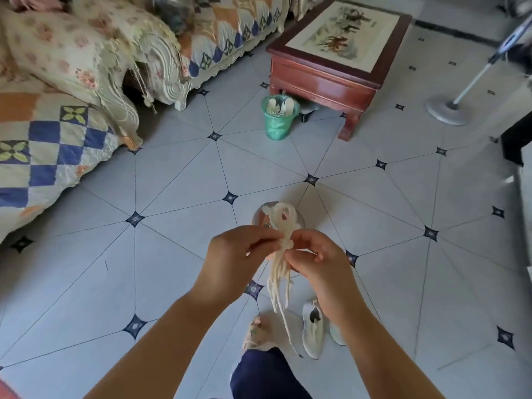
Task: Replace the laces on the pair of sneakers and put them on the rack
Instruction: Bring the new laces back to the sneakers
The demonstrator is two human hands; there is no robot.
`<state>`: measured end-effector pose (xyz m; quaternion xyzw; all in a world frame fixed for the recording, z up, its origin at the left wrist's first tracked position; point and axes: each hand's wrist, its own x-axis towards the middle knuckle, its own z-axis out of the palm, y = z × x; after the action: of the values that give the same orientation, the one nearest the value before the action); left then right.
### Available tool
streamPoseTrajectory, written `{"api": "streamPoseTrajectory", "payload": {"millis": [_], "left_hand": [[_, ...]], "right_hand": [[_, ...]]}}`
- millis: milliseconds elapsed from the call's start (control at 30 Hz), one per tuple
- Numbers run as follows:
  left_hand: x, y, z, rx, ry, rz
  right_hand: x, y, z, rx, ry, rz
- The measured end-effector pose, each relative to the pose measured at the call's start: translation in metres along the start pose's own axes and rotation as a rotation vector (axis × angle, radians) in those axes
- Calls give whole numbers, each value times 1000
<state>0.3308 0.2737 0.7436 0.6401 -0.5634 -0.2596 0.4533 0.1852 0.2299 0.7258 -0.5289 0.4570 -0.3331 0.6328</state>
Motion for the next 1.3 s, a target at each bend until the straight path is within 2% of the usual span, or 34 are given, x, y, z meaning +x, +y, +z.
{"api": "streamPoseTrajectory", "payload": {"millis": [100, 467, 633, 800, 1033, 1167, 1300], "left_hand": [[49, -4, -2, 54, -64, 79], [184, -5, 32, 3, -280, 18], [237, -8, 53, -27, -380, 84], [285, -13, 65, -169, -607, 134], [311, -13, 86, -410, -949, 82], [313, -10, 109, -350, -1149, 114], [304, -2, 139, -256, -1245, 192]], "right_hand": [[40, -14, -6, 35, 27, 8], [127, -40, -39, 220, 277, 45], [150, -48, -48, 207, 370, 28], [166, -59, -43, 122, 608, 64], [177, -67, -26, -218, 947, 169], [165, -62, -22, -405, 1078, 257], [147, -54, -25, -363, 1263, 303]]}}
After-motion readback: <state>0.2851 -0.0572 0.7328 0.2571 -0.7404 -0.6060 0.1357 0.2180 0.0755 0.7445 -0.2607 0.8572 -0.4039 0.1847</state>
